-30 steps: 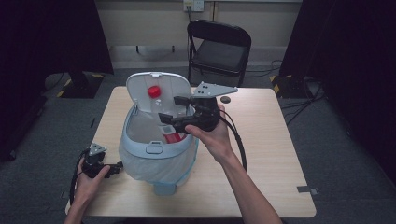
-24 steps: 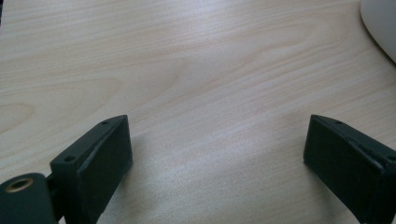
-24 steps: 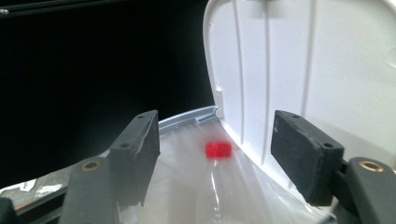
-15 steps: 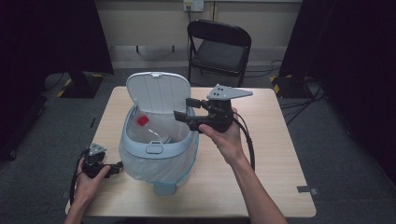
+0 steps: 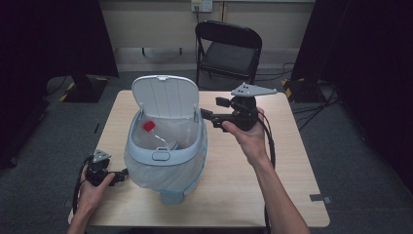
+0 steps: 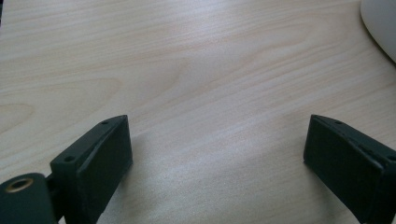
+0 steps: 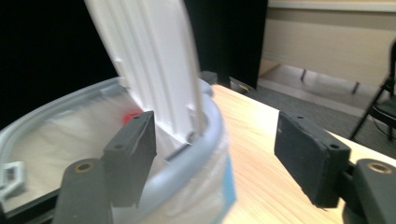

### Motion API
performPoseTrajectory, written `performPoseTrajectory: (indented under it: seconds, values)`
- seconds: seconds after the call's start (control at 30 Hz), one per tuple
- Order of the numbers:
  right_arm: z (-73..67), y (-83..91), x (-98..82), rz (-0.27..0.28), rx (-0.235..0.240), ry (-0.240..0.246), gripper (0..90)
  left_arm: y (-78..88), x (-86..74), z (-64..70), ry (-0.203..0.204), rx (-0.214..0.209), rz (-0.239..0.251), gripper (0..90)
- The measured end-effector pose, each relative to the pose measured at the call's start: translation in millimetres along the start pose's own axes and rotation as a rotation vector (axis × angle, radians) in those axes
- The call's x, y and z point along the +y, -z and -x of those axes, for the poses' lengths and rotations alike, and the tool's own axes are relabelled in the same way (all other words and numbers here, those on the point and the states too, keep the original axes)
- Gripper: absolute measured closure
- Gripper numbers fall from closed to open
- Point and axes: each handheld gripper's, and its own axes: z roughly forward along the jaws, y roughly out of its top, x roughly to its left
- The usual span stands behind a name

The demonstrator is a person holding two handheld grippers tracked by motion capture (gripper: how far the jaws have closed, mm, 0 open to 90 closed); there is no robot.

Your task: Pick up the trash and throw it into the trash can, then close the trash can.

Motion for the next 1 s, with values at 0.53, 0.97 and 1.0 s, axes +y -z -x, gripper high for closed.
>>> performPoseTrajectory:
  seconds: [0.53, 0.97, 1.0]
  values:
    - [27.7, -30.5, 22.4, -0.014, -0.102, -0.032, 23.9, -1.7, 1.5, -0.3, 0.0, 0.003, -0.006, 5.7]
    - [22.6, -51.6, 38.5, 0.036, -0.07, -0.037, 24.2, -4.2, 3.5, 0.5, 0.005, 0.008, -0.013, 2.9]
    - [22.6, -51.6, 38.5, 0.036, -0.07, -0.037, 24.2, -4.2, 3.5, 0.5, 0.005, 0.008, -0.012, 2.9]
